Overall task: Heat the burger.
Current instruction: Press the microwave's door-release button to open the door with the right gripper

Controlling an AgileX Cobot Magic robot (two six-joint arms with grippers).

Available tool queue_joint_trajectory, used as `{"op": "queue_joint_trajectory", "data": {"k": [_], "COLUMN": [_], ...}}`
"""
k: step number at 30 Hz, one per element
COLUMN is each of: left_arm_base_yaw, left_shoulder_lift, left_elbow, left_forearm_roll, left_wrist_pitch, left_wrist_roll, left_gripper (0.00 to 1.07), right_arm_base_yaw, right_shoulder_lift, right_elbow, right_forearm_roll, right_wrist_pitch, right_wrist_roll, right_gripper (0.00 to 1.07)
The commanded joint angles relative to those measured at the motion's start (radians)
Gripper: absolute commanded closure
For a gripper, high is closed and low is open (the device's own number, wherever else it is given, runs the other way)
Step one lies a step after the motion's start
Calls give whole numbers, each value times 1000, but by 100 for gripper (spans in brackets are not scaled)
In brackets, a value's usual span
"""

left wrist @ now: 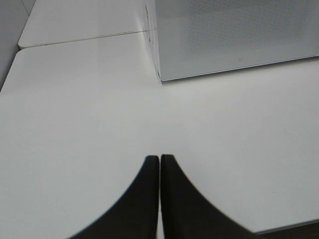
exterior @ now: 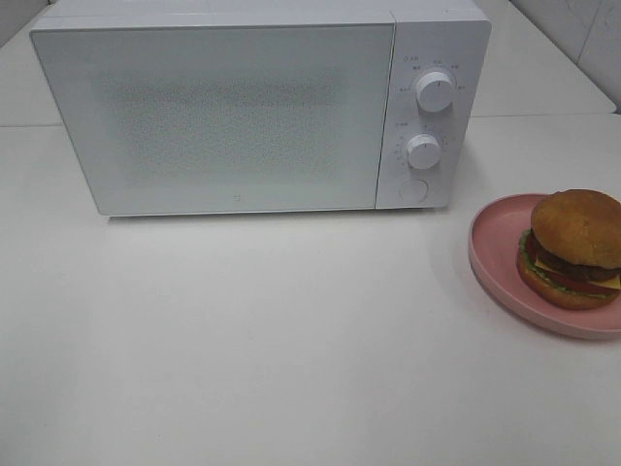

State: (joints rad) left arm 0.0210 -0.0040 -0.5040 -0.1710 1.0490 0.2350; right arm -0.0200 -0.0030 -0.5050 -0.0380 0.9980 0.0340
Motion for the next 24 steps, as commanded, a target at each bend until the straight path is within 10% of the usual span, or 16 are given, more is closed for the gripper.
{"op": "queue_joint_trajectory", "data": {"k": [1, 24], "left_arm_base_yaw": [2, 2], "left_shoulder_lift": [-19, -19], "left_elbow": [0, 0], "left_forearm_roll": [-1, -1], "left_wrist_pitch": [-6, -6], "left_wrist_roll": [3, 3], "left_gripper": [106, 106], "right_arm_base_yaw": [-4, -4], "right_shoulder_lift": [-31, -31], "right_elbow": [-1, -1], "right_forearm_roll": [-1, -1], "right_wrist_pitch": [-8, -8], "right_wrist_roll": [-8, -8], "right_gripper": [46, 46]}}
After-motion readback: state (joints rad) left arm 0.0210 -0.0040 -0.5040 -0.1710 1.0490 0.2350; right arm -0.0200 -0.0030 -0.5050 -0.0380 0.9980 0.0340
